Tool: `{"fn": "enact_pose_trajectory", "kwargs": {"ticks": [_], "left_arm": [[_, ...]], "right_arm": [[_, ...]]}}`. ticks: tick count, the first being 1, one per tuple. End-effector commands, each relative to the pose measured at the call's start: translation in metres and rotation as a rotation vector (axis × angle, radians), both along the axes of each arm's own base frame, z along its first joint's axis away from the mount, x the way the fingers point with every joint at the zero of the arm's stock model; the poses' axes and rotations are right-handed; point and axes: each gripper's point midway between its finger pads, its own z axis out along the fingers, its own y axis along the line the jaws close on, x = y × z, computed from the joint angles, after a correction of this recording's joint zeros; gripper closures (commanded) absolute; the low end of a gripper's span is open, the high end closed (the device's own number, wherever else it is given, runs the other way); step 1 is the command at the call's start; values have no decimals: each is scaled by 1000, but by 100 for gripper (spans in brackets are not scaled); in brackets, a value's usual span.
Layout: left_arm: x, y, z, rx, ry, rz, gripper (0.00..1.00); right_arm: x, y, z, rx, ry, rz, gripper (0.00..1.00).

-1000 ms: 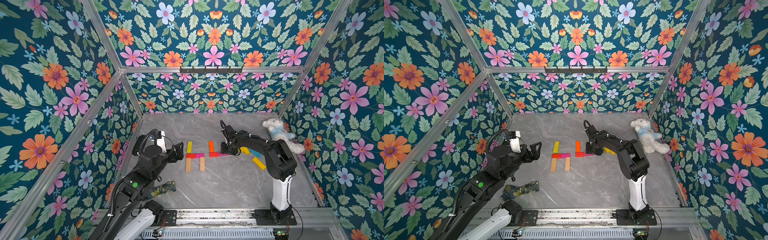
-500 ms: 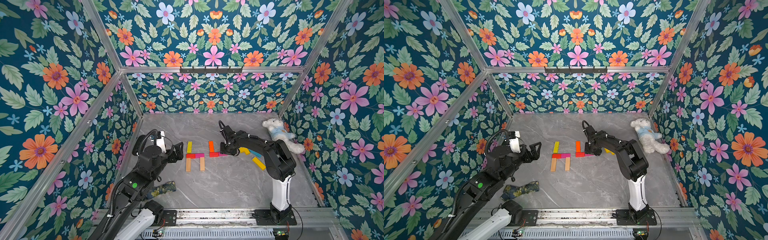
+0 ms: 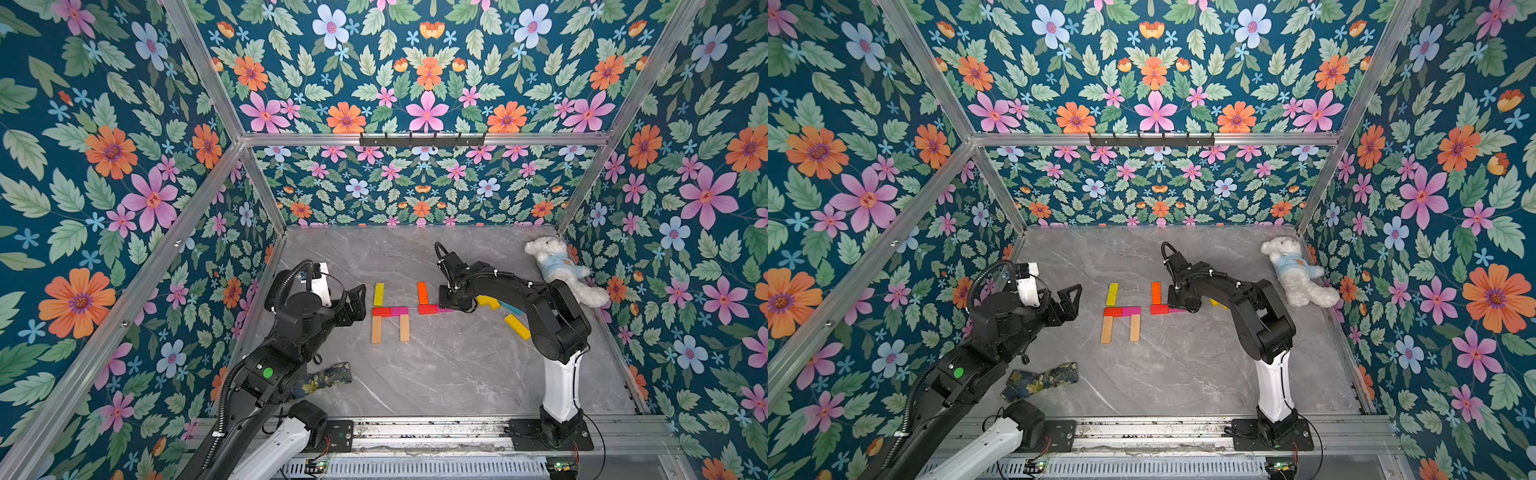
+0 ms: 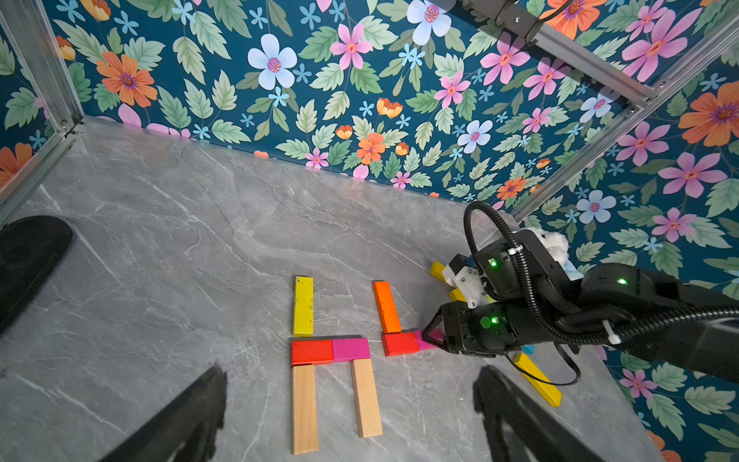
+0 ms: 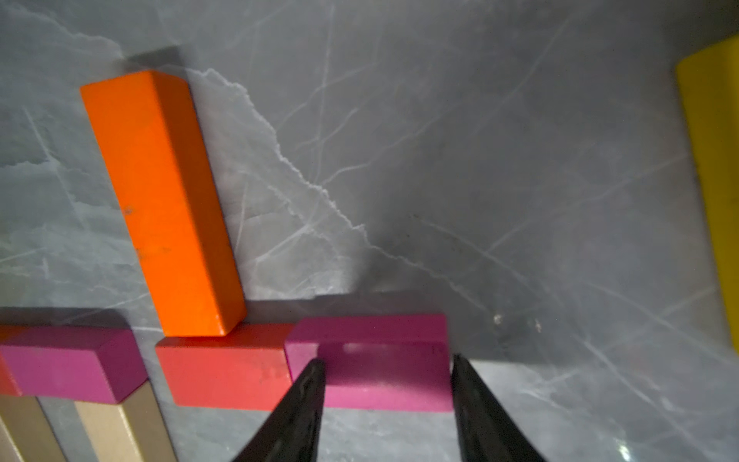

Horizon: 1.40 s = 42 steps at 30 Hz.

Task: Assemble the letter h with building blocks
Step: Assemble the building block at the center of the board, then pick up the building block from the center of the board.

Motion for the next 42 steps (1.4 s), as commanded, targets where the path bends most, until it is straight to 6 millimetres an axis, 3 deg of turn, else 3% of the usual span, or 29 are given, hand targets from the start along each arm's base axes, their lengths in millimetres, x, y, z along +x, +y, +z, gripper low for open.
{"fn": "enact_pose_trajectory", "kwargs": {"ticks": [1,5,11,13,16,22,27,30,37,42], "left_arm": [[0,2,0,1,-3,8,0],[-1,2,1,0,-5,7,0],[-2,3,5,-3,-12,10,0],[-3,4,6,-6,-15,9,0],[-5,4,7,-10,-19,5,0],[-7,4,4,-15,-19,-2,1],[-8,4,5,-18,-29,-6,1],[-9,4,6,-16,-33,-9,0],[-10,7,8,-5,-38,-2,0],[-11,9,8,-4,-42,6,0]], "right_arm": [[-9,-6,-5,-35,39,-12,47],[-5,-5,3,-33,20,-18,45],[9,-4,45,-4,-77,-25,37],[10,-12,60,5,-102,-45,33],[4,-41,66,17,-106,-118,30],[-28,-126,44,-69,-21,-288,20],[-52,-176,35,-149,6,-384,14],[-60,-196,24,-141,32,-448,13],[-63,-197,2,-98,78,-470,13],[-68,-179,-6,-42,105,-425,19]]}}
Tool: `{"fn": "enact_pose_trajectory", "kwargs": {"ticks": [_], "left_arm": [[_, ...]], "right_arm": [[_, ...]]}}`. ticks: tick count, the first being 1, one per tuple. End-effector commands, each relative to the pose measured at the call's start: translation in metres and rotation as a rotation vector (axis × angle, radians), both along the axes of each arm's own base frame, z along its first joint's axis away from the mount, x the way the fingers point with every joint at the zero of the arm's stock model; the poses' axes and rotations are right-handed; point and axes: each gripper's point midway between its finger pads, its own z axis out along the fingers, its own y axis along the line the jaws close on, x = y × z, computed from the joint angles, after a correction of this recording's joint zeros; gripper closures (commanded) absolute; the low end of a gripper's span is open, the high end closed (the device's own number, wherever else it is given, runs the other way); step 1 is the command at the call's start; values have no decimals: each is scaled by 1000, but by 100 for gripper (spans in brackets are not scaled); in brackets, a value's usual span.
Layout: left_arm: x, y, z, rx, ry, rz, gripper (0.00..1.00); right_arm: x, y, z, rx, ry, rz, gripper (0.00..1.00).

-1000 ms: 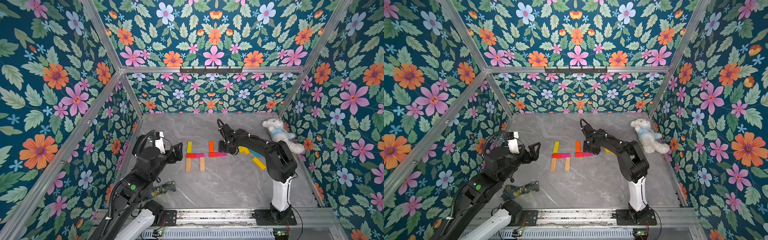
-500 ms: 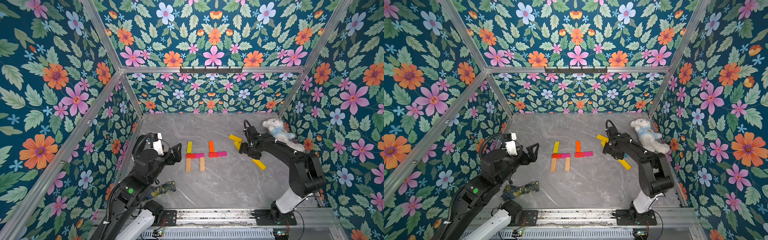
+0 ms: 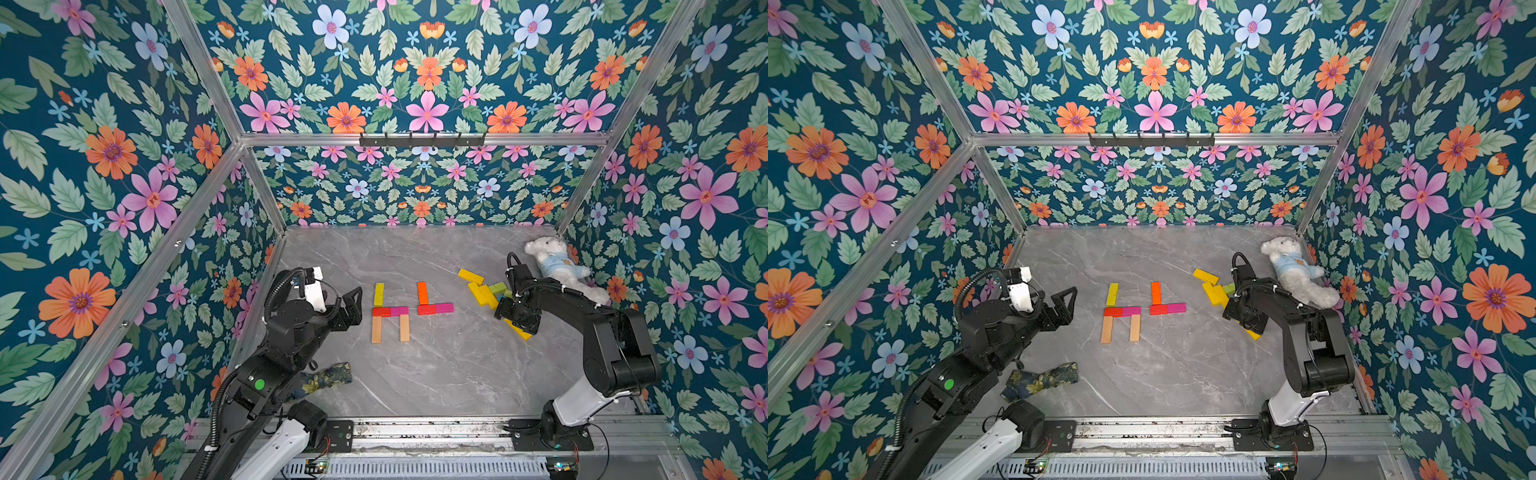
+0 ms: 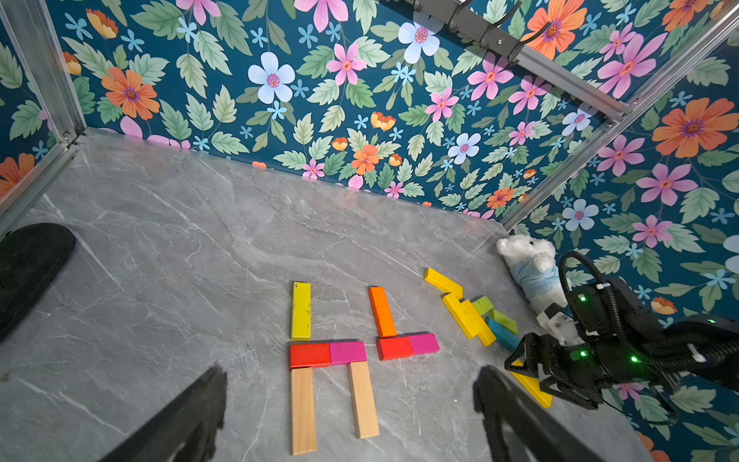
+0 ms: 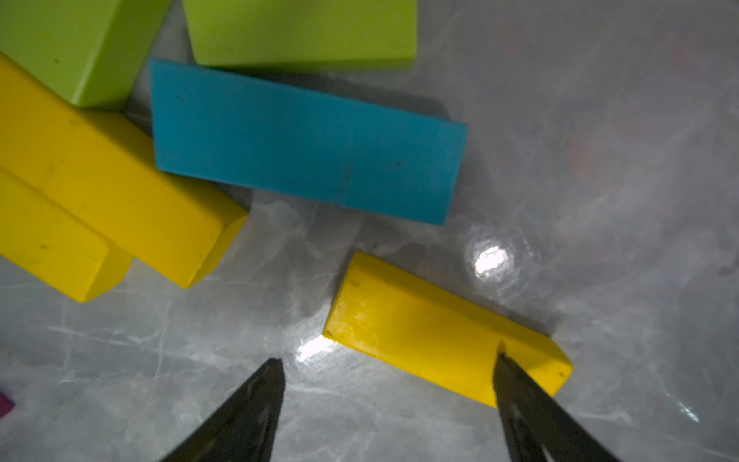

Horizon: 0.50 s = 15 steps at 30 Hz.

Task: Assemble the letter h with building blocks
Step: Pick up the building block from the center of the board.

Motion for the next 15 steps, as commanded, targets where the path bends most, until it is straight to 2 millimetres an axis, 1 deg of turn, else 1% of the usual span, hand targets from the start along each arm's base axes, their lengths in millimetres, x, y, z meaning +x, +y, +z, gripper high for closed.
{"fn": "enact_pose_trajectory", "kwargs": {"ticks": [1,3,4,6,8,9,12,13,14,15], "left_arm": [[-1,3,2,13,-8,9,0],[0,2,0,13,-5,5,0],[0,1,0,12,-4,2,0],[0,-1,-1,11,-2,-5,0],[1,-1,-1,10,-2,-8,0],[1,-1,-1,10,-3,-7,1],[1,-1,0,10,-7,-7,0],[0,-1,0,9,-7,-8,1],[0,-1,1,8,-9,-8,1],[0,-1,1,8,-9,-7,0]], "right_arm": [[-4,25,-4,81,7,38,21],[-7,36,1,57,7,81,20],[-6,36,8,22,-8,91,19],[-3,31,19,-3,-36,78,15],[2,21,28,-24,-64,70,12],[4,17,28,-16,-59,64,11],[8,8,16,-16,-15,73,10],[12,9,16,-10,-20,83,10],[12,9,3,-8,16,93,10],[15,9,0,-3,19,101,10]]}}
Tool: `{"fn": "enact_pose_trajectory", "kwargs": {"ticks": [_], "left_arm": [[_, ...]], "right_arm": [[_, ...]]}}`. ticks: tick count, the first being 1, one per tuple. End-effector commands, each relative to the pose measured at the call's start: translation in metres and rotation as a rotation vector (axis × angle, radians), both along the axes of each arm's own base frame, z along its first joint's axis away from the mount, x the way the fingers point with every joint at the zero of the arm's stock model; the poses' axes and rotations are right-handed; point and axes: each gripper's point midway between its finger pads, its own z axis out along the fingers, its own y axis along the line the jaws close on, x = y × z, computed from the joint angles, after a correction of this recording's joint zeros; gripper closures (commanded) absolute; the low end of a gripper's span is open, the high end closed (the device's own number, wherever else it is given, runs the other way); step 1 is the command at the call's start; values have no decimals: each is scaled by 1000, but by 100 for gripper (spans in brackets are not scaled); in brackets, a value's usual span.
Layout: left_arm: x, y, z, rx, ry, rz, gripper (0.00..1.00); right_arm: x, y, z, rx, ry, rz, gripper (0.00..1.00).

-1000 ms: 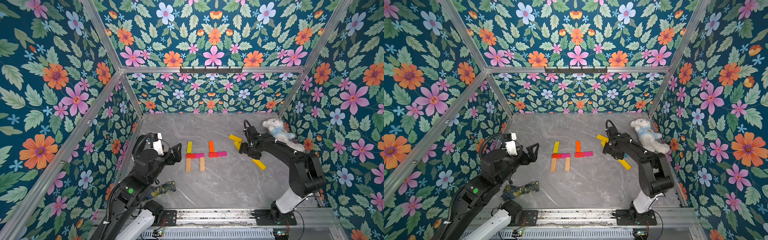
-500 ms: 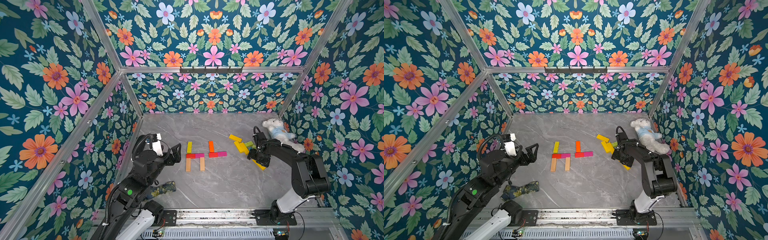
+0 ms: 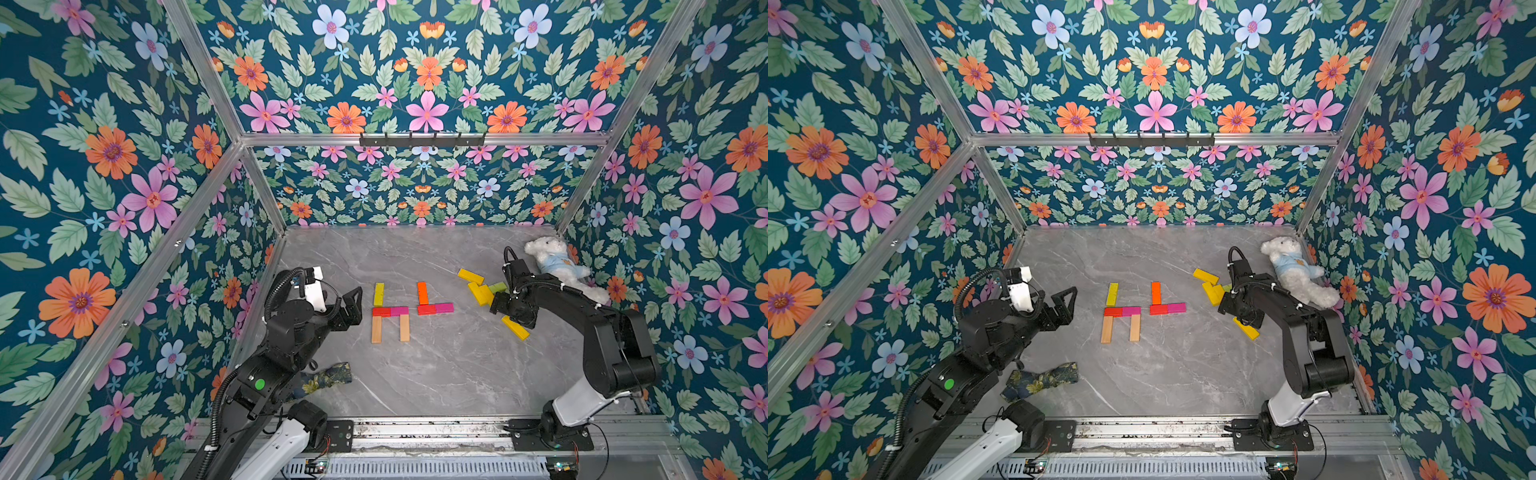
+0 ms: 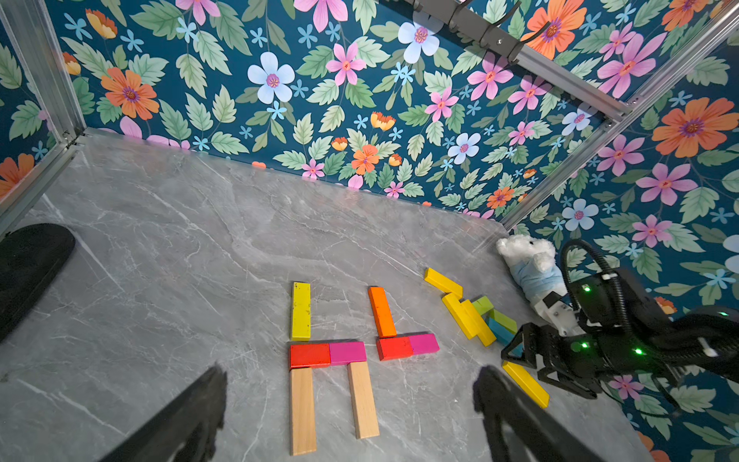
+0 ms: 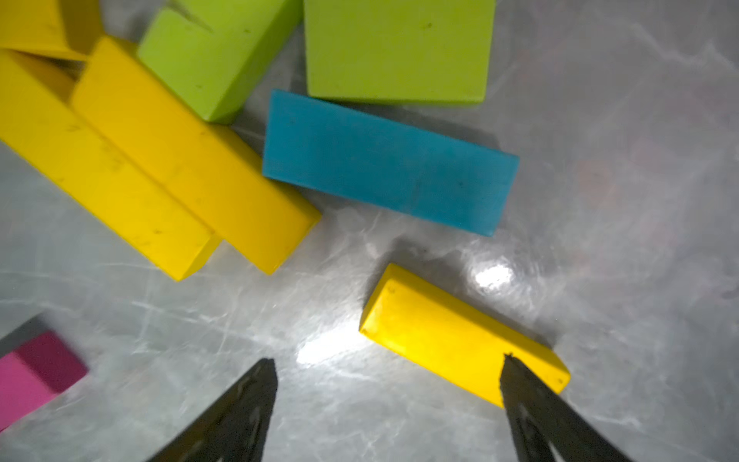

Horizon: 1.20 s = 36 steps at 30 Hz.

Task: Assemble the letter h with building blocks
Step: Pick up the building block from the center of the board.

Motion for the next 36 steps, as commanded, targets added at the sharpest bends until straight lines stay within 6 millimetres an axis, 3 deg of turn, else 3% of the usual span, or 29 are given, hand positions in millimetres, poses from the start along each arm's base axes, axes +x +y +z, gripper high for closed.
{"fn": "enact_pose_trajectory", "kwargs": {"ticks": [1,5,9,15,17,22,26,29,34,36], "left_arm": [[-1,1,2,7,-12,-4,0],[-2,1,2,6,-10,-6,0],[-4,2,2,4,-12,-7,0],[-3,1,3,4,-14,-8,0],[-3,1,3,3,-13,-9,0],[-3,1,3,0,-14,-8,1],[-4,2,4,1,-16,-3,0],[-4,2,3,0,-16,-5,0],[-6,4,5,-5,-23,-2,0],[-6,3,5,-3,-25,-5,0]], "right_arm": [[0,0,-11,7,44,47,11],[-3,1,-21,33,63,59,16],[-16,13,-23,59,68,92,23],[-30,24,-20,21,66,124,32],[-32,25,-21,24,68,118,40],[-29,36,-22,22,73,142,79],[-26,51,-17,16,61,176,94],[-28,82,0,-4,28,248,97],[-42,163,23,45,-20,364,99],[-49,188,21,47,-8,397,99]]}}
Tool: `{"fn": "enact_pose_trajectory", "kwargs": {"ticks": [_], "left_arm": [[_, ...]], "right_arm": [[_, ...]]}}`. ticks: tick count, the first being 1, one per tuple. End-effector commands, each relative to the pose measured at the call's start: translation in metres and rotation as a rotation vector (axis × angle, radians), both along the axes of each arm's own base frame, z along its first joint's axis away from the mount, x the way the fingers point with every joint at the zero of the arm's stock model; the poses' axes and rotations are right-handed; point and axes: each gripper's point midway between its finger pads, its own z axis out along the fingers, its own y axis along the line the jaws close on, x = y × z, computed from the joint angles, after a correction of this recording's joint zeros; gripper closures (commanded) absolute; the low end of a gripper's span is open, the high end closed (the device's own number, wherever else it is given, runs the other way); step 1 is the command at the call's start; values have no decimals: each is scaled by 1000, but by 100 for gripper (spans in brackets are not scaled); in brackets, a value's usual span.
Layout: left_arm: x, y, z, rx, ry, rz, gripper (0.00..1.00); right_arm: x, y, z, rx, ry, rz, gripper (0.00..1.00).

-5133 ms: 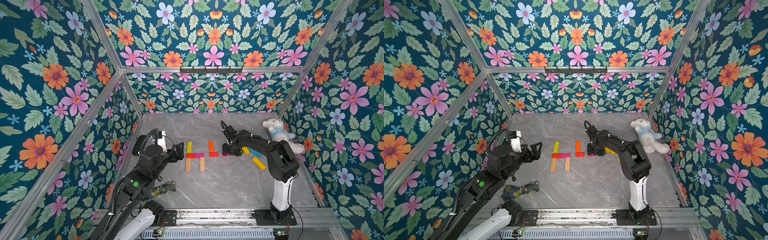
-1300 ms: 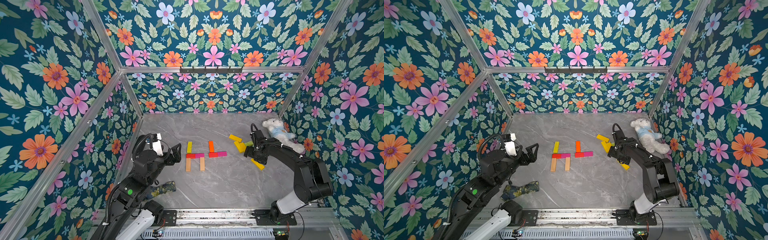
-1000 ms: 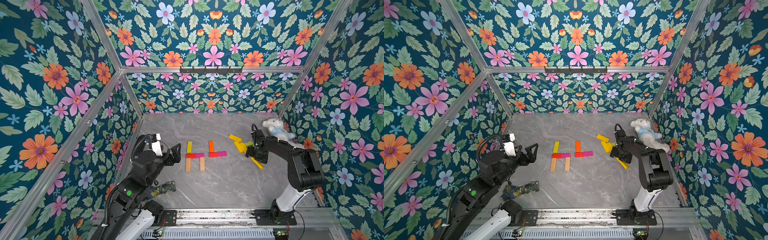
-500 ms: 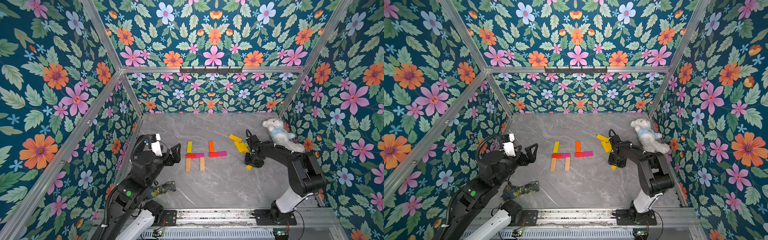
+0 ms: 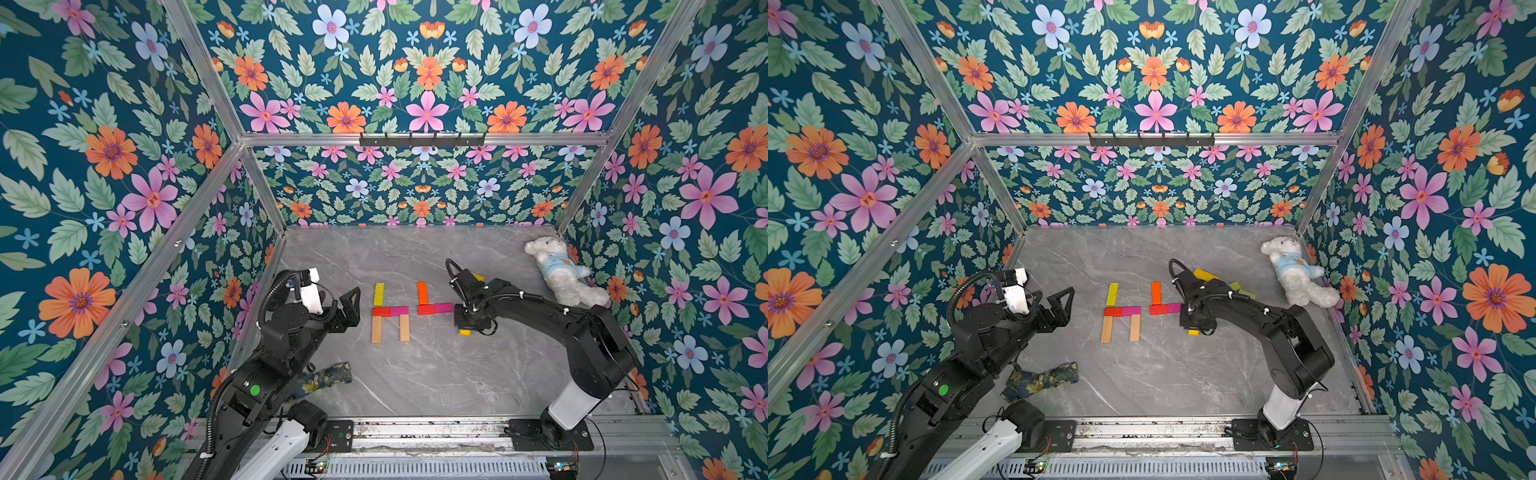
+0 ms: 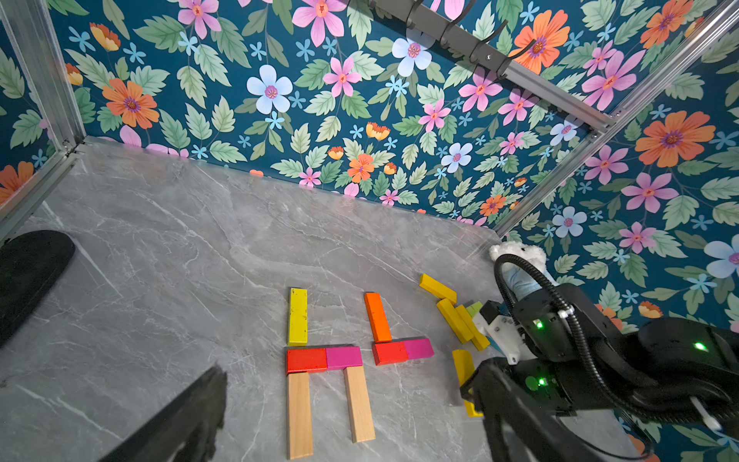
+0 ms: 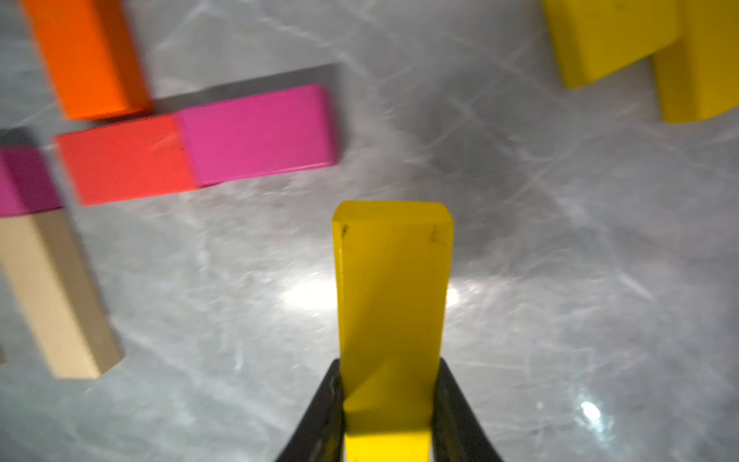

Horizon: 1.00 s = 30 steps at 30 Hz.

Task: Assemble the letter h with building blocks
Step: Pick up the building block from the center of the board, then assemble the building block at the center of the board.

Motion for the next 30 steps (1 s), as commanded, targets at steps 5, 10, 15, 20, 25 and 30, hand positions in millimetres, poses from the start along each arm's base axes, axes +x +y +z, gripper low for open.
{"fn": "enact_pose_trajectory", "kwargs": {"ticks": [5,10,15,20,25,30], "left_arm": [[-1,0,0,15,-1,-5,0],[-1,2,0,15,-5,0,0],[-2,2,1,16,-7,2,0],[-2,4,2,19,-10,7,0],[-2,3,2,19,-10,6,0],[-2,4,2,18,-9,6,0]], "right_arm": [[-17,63,-16,-23,75,37,100],[-16,85,-29,-22,100,62,100],[-18,93,-33,-10,112,84,100],[-19,93,-37,-22,129,97,100],[-16,96,-40,-24,127,96,100],[-11,97,-43,-33,121,92,100]]}}
